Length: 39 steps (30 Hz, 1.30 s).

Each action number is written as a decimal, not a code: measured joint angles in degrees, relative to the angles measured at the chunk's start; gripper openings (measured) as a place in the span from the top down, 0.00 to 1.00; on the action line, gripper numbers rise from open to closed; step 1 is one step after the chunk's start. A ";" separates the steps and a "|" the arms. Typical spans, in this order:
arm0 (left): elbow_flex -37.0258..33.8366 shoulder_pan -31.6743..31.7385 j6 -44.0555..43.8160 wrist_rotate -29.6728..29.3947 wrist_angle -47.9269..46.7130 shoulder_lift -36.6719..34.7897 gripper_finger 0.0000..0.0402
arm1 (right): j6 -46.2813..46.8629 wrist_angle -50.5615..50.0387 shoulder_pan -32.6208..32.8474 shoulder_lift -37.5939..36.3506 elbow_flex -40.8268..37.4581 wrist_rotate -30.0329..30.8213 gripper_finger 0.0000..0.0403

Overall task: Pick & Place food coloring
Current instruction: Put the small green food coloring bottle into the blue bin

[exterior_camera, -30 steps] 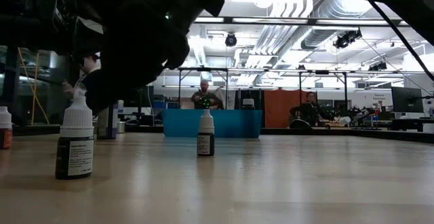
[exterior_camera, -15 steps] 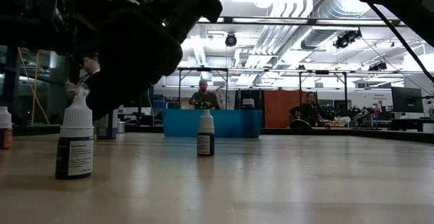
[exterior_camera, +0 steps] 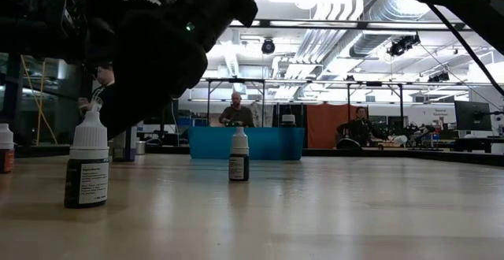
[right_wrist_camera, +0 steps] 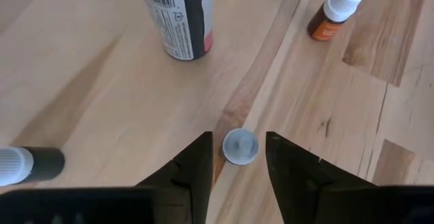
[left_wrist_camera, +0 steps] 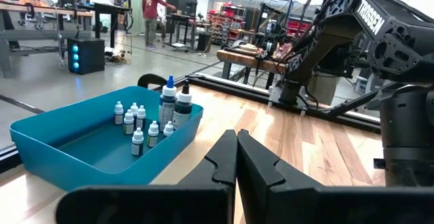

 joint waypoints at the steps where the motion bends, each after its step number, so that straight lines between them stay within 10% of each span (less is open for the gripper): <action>1: 0.01 0.00 0.00 0.00 0.00 0.00 1.00 | 0.00 0.00 0.00 0.00 0.00 0.00 0.70; 14: 0.00 0.01 0.00 0.00 0.00 -0.01 1.00 | 0.00 0.04 -0.02 0.00 0.00 -0.31 0.87; 39: 0.00 0.02 0.00 0.00 0.00 -0.02 1.00 | 7.04 -10.51 -3.75 -4.31 10.58 5.42 0.87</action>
